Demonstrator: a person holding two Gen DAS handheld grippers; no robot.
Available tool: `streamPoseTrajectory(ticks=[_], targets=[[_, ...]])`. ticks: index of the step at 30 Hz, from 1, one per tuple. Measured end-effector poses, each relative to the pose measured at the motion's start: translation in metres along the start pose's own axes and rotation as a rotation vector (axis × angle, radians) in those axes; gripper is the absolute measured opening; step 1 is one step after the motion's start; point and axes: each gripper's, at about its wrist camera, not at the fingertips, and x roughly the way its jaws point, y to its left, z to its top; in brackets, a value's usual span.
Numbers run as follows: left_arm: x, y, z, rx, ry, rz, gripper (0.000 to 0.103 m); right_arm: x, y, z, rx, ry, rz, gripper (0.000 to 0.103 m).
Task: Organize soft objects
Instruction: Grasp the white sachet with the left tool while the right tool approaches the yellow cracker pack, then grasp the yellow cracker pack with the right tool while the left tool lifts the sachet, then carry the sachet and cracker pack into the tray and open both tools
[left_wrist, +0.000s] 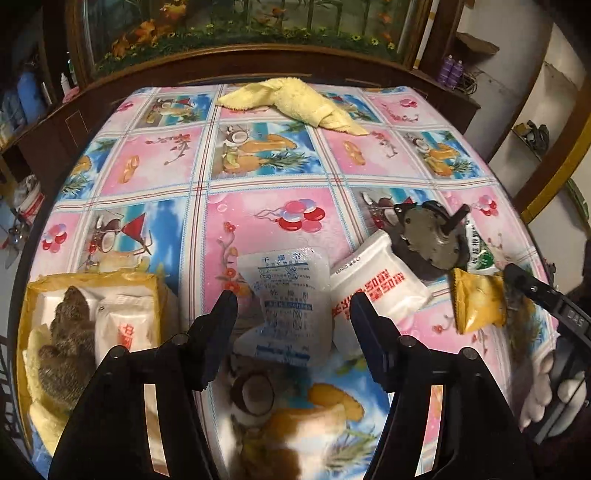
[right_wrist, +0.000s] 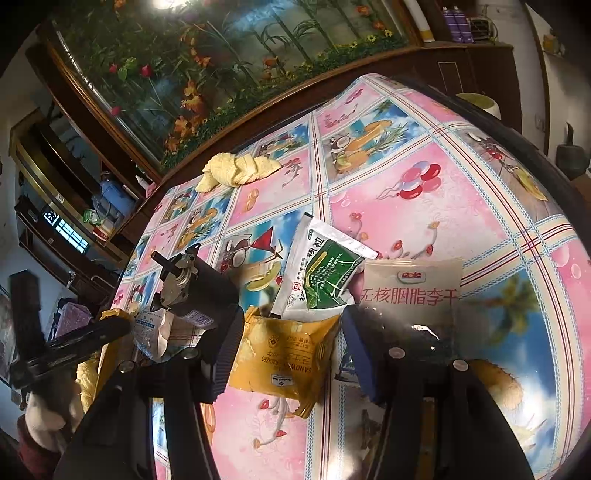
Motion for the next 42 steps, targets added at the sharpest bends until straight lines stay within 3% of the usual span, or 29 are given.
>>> streamPoseTrajectory(ticks=[3, 5, 7, 10, 13, 17, 22, 28, 32, 36, 42], targets=[[0.032, -0.003, -0.004, 0.033, 0.055, 0.087, 0.064, 0.000, -0.001, 0.001, 0.009, -0.001, 0.000, 0.056], [0.036, 0.005, -0.006, 0.003, 0.055, 0.065, 0.064, -0.002, -0.002, 0.002, 0.012, -0.008, 0.004, 0.056], [0.034, 0.009, -0.009, -0.010, 0.078, 0.027, 0.049, -0.006, -0.004, 0.004, 0.018, -0.021, 0.014, 0.056], [0.021, 0.010, -0.018, -0.001, 0.065, 0.009, 0.043, -0.004, -0.005, 0.005, 0.021, -0.003, 0.036, 0.056], [0.001, 0.011, -0.029, -0.028, 0.053, -0.074, 0.037, 0.007, 0.001, 0.001, -0.005, 0.052, 0.057, 0.056], [-0.038, 0.010, -0.053, -0.048, 0.015, -0.157, 0.036, 0.024, 0.017, -0.008, -0.086, 0.123, 0.006, 0.056], [-0.088, 0.024, -0.092, -0.115, -0.052, -0.246, 0.036, 0.024, 0.038, -0.019, -0.218, 0.097, -0.060, 0.063], [-0.137, 0.056, -0.133, -0.232, -0.154, -0.308, 0.036, 0.021, 0.066, -0.046, -0.358, 0.163, 0.009, 0.059], [-0.159, 0.086, -0.154, -0.288, -0.191, -0.292, 0.036, 0.012, 0.087, -0.075, -0.420, 0.233, 0.049, 0.061], [-0.172, 0.116, -0.174, -0.347, -0.221, -0.256, 0.036, 0.007, 0.094, -0.084, -0.409, 0.258, 0.023, 0.072], [-0.185, 0.154, -0.205, -0.423, -0.254, -0.185, 0.036, 0.022, 0.112, -0.082, -0.442, 0.283, -0.054, 0.073]])
